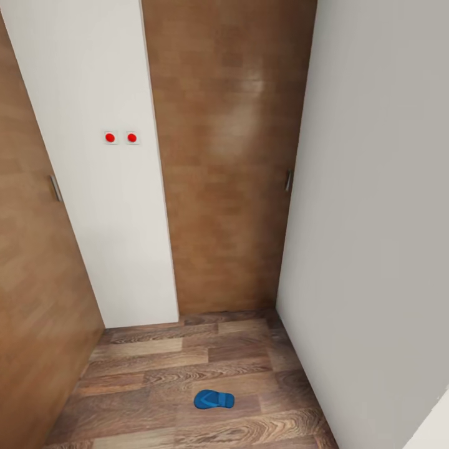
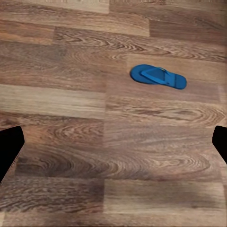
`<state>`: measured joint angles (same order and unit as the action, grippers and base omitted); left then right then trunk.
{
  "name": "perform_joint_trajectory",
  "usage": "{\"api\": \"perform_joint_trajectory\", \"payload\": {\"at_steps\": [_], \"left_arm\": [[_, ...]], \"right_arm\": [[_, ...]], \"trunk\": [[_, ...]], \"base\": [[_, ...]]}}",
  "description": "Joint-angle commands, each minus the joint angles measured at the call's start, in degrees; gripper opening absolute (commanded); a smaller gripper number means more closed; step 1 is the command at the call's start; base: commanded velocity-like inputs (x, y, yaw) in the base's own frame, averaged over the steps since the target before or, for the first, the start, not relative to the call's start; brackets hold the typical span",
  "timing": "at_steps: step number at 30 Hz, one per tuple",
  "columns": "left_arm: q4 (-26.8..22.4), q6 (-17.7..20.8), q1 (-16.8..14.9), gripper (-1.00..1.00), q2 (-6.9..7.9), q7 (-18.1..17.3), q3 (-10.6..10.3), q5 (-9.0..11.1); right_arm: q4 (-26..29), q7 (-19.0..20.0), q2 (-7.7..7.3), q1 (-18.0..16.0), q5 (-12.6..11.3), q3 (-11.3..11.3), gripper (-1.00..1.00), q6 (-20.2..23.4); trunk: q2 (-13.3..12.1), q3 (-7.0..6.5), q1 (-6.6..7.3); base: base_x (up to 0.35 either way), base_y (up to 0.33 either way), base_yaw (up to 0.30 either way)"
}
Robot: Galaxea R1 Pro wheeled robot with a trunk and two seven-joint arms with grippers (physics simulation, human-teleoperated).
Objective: In the bedroom, move the book from the bed onto either nightstand, and place the two sandals side by side next to the bed.
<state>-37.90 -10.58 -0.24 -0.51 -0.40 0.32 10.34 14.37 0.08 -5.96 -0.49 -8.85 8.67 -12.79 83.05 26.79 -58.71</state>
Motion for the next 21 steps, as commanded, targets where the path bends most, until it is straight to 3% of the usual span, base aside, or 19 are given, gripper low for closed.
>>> {"api": "perform_joint_trajectory", "payload": {"at_steps": [1,12,21], "left_arm": [[0.0,-0.1,0.0,1.0,-0.02,0.0,0.0,0.3],[0.0,-0.1,0.0,1.0,-0.02,0.0,0.0,0.3],[0.0,-0.1,0.0,1.0,-0.02,0.0,0.0,0.3]], "right_arm": [[0.0,0.0,-0.01,0.0,-0.6,-0.2,1.0,-0.2],[0.0,0.0,-0.01,0.0,-0.6,-0.1,1.0,-0.2],[0.0,0.0,-0.01,0.0,-0.6,-0.2,1.0,-0.2]], "trunk": [[0.0,0.06,-0.02],[0.0,0.06,-0.02],[0.0,0.06,-0.02]], "base": [[0.199,0.131,-0.02],[0.234,0.153,-0.004],[0.105,0.029,0.0]]}}
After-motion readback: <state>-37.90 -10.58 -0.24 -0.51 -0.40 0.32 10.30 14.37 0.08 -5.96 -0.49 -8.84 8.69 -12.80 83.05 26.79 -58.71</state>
